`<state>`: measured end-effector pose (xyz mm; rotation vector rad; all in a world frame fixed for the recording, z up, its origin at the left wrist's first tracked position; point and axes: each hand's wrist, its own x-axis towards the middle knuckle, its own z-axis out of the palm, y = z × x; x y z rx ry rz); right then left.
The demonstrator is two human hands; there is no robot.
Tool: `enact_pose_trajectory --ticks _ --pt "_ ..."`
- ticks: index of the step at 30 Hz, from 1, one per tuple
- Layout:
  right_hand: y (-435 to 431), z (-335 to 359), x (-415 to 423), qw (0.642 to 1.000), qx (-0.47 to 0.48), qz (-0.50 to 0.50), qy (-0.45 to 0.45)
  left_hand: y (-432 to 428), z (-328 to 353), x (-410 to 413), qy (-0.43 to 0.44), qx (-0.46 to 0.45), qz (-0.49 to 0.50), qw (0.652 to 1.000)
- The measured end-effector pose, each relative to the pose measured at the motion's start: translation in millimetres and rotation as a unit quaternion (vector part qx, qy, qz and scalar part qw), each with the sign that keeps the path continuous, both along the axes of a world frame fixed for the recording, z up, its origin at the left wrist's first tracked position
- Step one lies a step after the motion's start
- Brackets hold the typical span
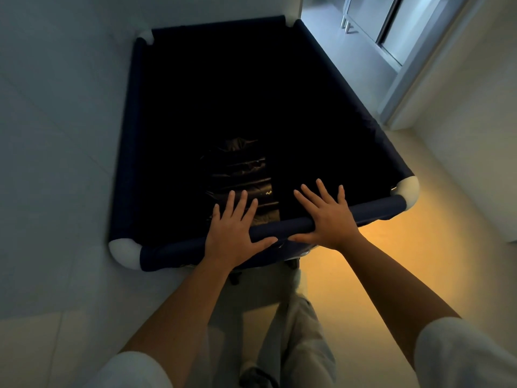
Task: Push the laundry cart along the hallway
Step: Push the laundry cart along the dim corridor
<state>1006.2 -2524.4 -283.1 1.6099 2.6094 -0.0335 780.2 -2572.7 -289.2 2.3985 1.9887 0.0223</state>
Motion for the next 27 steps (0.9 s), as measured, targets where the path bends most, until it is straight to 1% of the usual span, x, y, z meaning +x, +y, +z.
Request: enact_pose_trajectory --ticks 17,20,23,27 --pt "1 -3 2 1.0 -0.006 0.003 0.007 -2 5 3 -0.022 0.007 0.001 1.0" --pt "2 -4 2 1.0 -0.002 0.01 0.01 -4 7 4 -0.006 0.014 0.0 1.0" --pt "2 -4 3 1.0 -0.011 0.014 0.011 -7 10 12 -0.006 0.02 0.02 1.0" --pt "3 -2 6 0.999 -0.032 0.038 0.023 -9 16 38 -0.038 0.021 0.047 0.998"
